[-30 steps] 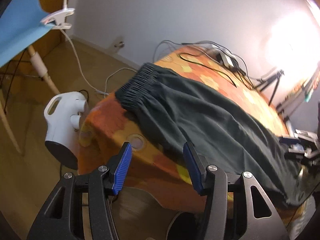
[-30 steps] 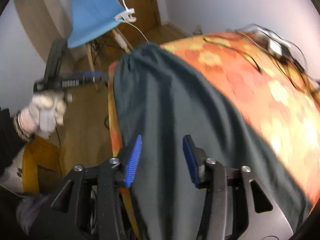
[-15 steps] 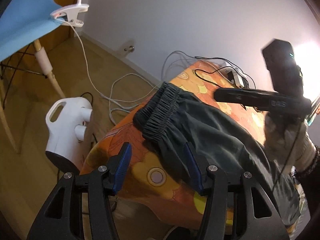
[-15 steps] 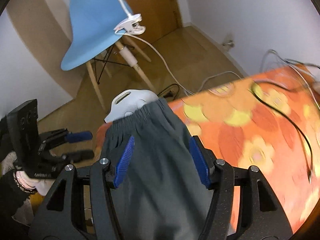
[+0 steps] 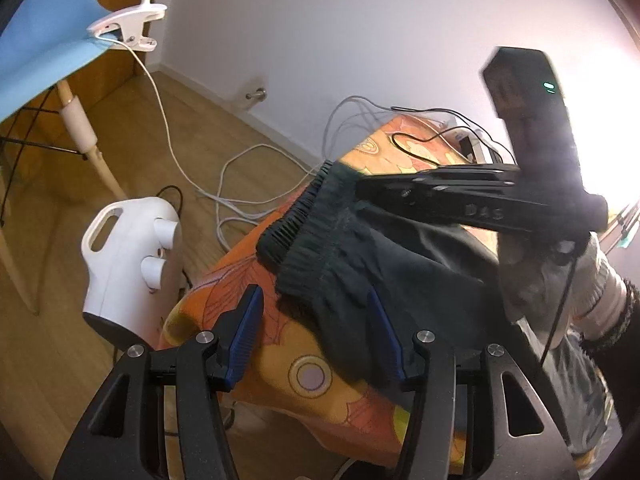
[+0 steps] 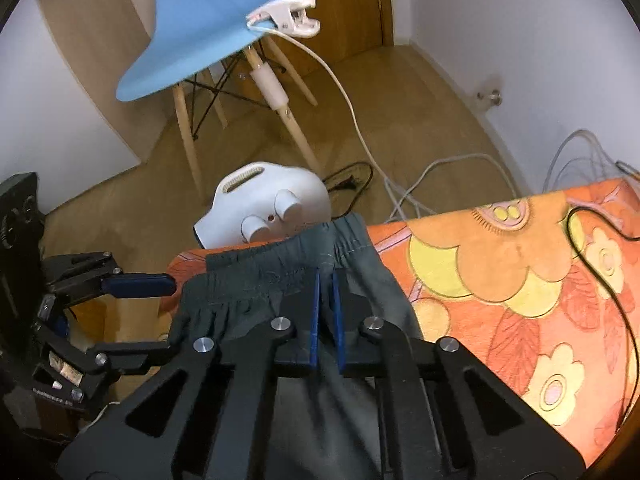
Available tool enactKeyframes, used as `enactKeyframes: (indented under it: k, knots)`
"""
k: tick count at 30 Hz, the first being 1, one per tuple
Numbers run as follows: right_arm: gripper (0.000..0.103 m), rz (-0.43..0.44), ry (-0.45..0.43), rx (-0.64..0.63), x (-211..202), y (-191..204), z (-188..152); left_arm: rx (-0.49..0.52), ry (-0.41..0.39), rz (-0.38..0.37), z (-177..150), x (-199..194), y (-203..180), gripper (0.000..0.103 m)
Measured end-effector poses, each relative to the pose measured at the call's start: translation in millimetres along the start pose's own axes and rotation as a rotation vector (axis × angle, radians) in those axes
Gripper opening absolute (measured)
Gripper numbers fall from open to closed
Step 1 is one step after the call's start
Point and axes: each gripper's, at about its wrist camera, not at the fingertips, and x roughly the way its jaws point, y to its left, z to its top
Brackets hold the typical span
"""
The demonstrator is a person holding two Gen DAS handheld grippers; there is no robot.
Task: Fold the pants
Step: 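Close right tool on the elastic waistband while left tool grasps it beside, then lift the waistband with both tools and carry it over the pants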
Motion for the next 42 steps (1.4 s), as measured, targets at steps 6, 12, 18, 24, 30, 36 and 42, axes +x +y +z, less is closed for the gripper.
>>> enactKeyframes:
  k: [6, 12, 18, 24, 30, 36, 42]
  knots:
    - [0.005, -0.036, -0.067, 0.084, -8, -22, 5, -0.013, 0.006, -0.002, 7, 8, 3, 0.053]
    - [0.006, -0.019, -0.013, 0.079, 8, -18, 4, -0.05, 0.011, -0.012, 14, 20, 6, 0.053]
    - [0.006, -0.037, 0.015, 0.075, 6, -22, 2, -0.072, -0.042, 0.021, 16, 26, 2, 0.042]
    - [0.026, -0.088, 0.042, 0.101, 1, -25, 6, -0.07, -0.092, 0.068, 10, 25, 1, 0.023]
    - [0.055, 0.029, 0.05, 0.227, -20, -13, 23, -0.011, -0.141, 0.095, 7, 22, -12, 0.019]
    - [0.055, 0.074, 0.214, 0.405, 19, -8, 39, 0.065, -0.188, 0.095, 4, 15, -30, 0.017]
    - [0.047, -0.048, 0.279, 0.357, 40, 5, 40, 0.121, -0.198, 0.111, 2, 18, -41, 0.017]
